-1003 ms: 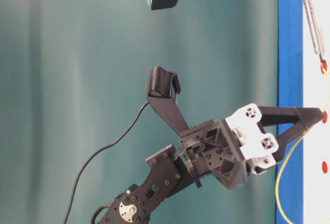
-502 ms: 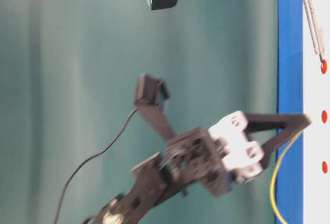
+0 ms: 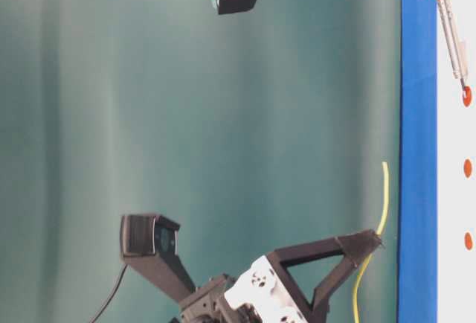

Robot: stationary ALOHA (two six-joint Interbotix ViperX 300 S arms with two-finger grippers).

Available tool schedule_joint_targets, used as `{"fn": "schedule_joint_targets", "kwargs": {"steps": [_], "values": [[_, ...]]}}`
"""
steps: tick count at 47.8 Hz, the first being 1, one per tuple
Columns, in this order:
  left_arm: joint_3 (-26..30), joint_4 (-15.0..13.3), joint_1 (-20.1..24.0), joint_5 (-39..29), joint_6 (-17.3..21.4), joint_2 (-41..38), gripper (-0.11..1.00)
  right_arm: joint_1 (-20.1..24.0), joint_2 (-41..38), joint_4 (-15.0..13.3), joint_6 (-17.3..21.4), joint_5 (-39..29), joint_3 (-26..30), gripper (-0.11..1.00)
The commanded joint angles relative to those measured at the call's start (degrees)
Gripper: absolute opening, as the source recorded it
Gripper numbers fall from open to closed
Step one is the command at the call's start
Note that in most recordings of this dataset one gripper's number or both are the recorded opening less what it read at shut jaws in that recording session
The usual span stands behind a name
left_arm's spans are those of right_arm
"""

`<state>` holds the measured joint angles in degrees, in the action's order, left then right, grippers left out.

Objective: Touch the tip of the soldering iron to the tip of the solder at the mark.
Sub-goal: 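Carry the solder and iron back down to the table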

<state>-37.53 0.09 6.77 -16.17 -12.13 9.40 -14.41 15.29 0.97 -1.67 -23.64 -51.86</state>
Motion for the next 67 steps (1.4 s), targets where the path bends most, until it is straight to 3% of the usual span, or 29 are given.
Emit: {"fn": "schedule_joint_targets", "kwargs": {"steps": [1, 9, 20, 31, 41, 47, 55, 67], "values": [[-0.1, 0.0, -0.2, 1.4, 0.0, 1.8, 0.03, -0.1, 0.5, 0.0, -0.2, 0.5, 1.4, 0.06], [-1.0, 0.0, -0.4, 1.4, 0.0, 2.5, 0.03, -0.1, 3.3, 0.0, -0.1, 0.5, 0.7, 0.06], [-3.3, 0.0, -0.9, 2.0, -0.1, 4.2, 0.03, -0.1, 13.1, 0.3, 0.7, 3.0, -3.5, 0.06], [-6.4, 0.0, -1.1, 5.8, -0.1, 6.6, 0.03, -0.1, 21.4, 0.3, 5.8, 4.0, -7.3, 0.06], [-7.6, -0.3, -2.4, 7.5, -0.4, 7.5, 0.03, 0.8, 21.4, 0.5, 10.0, 4.7, -7.4, 0.07], [-8.1, -0.3, -5.0, 7.8, -4.5, 7.7, 0.03, 6.2, 21.6, 1.2, 12.4, 7.5, -6.8, 0.07], [-9.3, -0.2, -12.0, 11.2, -10.7, 8.3, 0.03, 16.8, 21.4, 1.2, 14.4, 12.3, -6.3, 0.06], [-14.2, -0.2, -25.0, 22.7, -13.0, 8.0, 0.03, 29.0, 15.6, 1.2, 17.9, 17.9, -6.1, 0.06]]}}
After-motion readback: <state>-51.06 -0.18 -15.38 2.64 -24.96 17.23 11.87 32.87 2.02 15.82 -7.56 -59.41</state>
